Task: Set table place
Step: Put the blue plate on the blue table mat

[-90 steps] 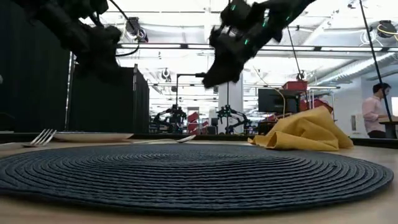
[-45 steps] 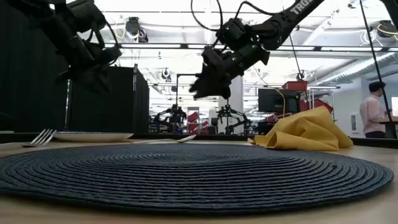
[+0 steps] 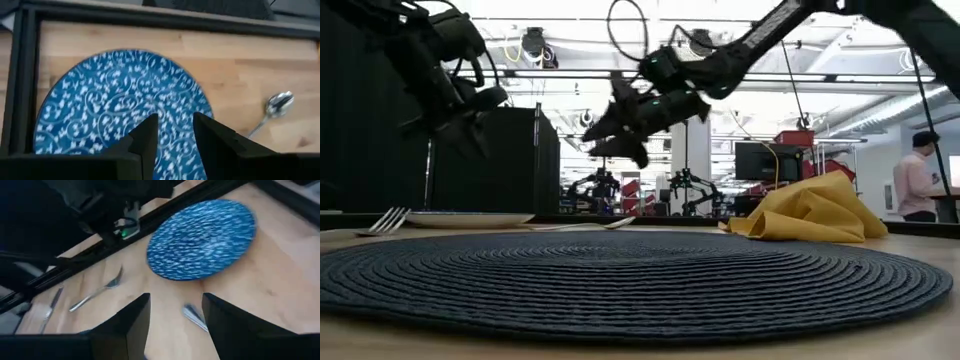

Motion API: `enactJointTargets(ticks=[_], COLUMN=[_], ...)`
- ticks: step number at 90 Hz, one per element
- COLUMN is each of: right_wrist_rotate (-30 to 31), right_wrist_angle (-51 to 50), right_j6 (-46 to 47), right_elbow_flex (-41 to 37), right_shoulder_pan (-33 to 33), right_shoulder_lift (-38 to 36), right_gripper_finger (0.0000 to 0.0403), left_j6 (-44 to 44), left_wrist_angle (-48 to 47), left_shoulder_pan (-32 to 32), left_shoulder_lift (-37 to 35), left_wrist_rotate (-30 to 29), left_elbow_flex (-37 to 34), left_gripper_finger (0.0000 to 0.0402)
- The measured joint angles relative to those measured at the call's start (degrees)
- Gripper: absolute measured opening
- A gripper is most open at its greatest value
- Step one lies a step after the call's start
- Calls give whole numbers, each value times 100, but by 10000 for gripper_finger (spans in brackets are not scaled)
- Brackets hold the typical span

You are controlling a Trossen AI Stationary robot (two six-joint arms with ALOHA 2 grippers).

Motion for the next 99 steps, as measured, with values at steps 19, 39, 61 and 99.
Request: enactJointTargets(ticks=[19,39,61,99], right_wrist_rotate=[-315,-316,-312,-264], right_wrist_angle=[-302,-422,-895,-1529], right_j6=[-174,-210,-434,-750], right_elbow_flex=[623,629,631,634], right_shoulder_pan=[81,-123,-311,-458], right_shoulder_lift=[365,27,-544,-1173], right_gripper_finger=[171,171,171,171], left_j6=[28,180,297,146], left_wrist_angle=[-94,57,458,1107], left_shoulder_pan=[-286,-497,-644,-1276], left_shoulder_lift=[360,1161,1956,2857], left_wrist_rotate=[-137,-324,-411,-319], left_elbow_flex=[-60,-118,-118,-116], left_gripper_finger=[109,109,109,109])
